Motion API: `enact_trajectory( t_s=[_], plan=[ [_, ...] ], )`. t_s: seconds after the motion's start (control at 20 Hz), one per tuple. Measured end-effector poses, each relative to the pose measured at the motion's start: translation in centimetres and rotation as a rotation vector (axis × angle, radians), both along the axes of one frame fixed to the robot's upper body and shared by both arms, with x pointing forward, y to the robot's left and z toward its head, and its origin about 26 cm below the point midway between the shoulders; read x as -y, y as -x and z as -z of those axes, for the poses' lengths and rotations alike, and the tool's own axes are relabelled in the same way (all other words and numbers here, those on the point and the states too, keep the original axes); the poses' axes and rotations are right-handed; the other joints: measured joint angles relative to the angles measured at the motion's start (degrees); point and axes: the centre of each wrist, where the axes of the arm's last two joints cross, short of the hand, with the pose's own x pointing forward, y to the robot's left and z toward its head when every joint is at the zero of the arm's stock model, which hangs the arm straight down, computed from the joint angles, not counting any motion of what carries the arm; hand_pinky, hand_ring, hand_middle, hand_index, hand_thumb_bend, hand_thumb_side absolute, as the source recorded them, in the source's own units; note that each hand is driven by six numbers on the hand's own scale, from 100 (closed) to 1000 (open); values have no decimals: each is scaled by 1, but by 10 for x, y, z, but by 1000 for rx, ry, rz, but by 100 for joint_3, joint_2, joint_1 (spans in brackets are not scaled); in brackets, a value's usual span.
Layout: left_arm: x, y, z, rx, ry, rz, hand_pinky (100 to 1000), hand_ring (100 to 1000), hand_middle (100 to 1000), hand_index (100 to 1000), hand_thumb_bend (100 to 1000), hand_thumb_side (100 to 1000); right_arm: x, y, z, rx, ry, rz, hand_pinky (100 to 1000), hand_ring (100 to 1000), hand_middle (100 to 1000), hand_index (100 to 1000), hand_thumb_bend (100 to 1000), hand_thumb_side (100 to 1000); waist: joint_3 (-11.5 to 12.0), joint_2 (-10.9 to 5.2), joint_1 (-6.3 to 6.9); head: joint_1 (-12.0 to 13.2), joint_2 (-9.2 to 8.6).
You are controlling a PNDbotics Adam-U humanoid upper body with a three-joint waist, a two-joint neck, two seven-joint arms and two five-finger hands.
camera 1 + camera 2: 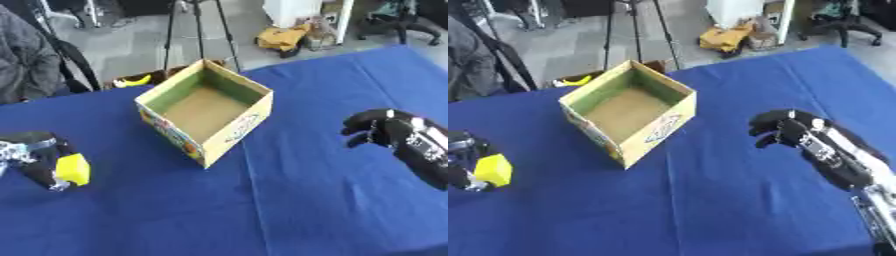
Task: Pick up objects on the table and place them in the box.
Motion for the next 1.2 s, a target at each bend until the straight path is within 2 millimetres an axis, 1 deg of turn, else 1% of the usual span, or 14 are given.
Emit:
enact_trajectory(
  t_s=[0.1, 0.15, 0.2, 0.25, 0.3, 0.35, 0.45, 0.5, 0.55, 0.65, 0.75, 0.85, 1.0, 1.2],
  plan=[
    [1, 0, 4, -3, 5, 0, 736, 686, 675, 837, 590, 351, 0, 0, 0, 0, 0, 0, 708, 790, 762, 830, 100, 793, -3, 2, 0, 0, 0],
    [2, 0, 6, -5, 7, -1, 716, 647, 628, 802, 496, 314, 0, 0, 0, 0, 0, 0, 708, 790, 762, 830, 100, 794, -4, 3, 0, -1, 0],
    [2, 1, 9, -7, 10, -2, 712, 640, 622, 796, 471, 305, 0, 0, 0, 0, 1, 0, 708, 790, 762, 830, 100, 794, -4, 5, 1, -3, 0],
    [2, 1, 10, -7, 12, -4, 690, 603, 586, 762, 355, 263, 0, 0, 0, 0, 1, 0, 708, 790, 762, 830, 100, 794, -6, 12, 1, -8, 0],
    [3, 1, 11, -5, 13, -7, 686, 598, 581, 757, 342, 258, 0, 0, 0, 0, 1, 0, 708, 790, 762, 830, 100, 794, -6, 18, 2, -14, 0],
    [3, 1, 12, 0, 13, -9, 646, 553, 535, 708, 221, 219, 0, 0, 0, 0, 1, 0, 709, 790, 762, 830, 100, 794, -6, 22, 2, -15, 0],
    [4, 1, 13, 8, 15, -16, 594, 505, 491, 659, 115, 188, 0, 0, 0, 1, 1, 1, 709, 790, 763, 830, 100, 794, -5, 22, 3, -15, -1],
    [4, 1, 13, 12, 16, -21, 580, 492, 478, 644, 100, 182, 0, 0, 0, 1, 2, 1, 709, 790, 763, 830, 100, 794, -5, 22, 4, -16, -1],
    [4, 1, 13, 15, 16, -25, 555, 467, 454, 615, 100, 179, 0, 0, 0, 1, 2, 1, 709, 790, 763, 830, 100, 794, -4, 22, 5, -16, -1],
    [4, 1, 13, 20, 19, -34, 527, 440, 427, 587, 100, 185, 0, 0, 0, 1, 4, 2, 709, 790, 763, 830, 100, 794, -2, 22, 8, -16, -2],
    [4, 0, 11, 26, 30, -39, 523, 427, 415, 579, 100, 189, 0, 0, 0, 1, 4, 2, 709, 790, 763, 830, 100, 793, 1, 22, 7, -18, -2],
    [8, -1, 5, 46, 49, -33, 524, 417, 406, 576, 100, 194, 0, 0, 0, 1, 4, 3, 709, 790, 762, 830, 100, 793, 3, 15, 5, -21, -2],
    [17, -5, -15, 104, 82, -3, 529, 418, 401, 574, 100, 196, 1, 1, 2, -5, 3, 5, 709, 790, 762, 830, 100, 792, 11, -19, 1, -24, -2],
    [33, -10, -58, 214, 102, 56, 534, 448, 427, 575, 100, 198, 1, 2, 3, -8, 3, 7, 709, 790, 762, 830, 100, 790, 34, -108, 1, -40, 0]
  ],
)
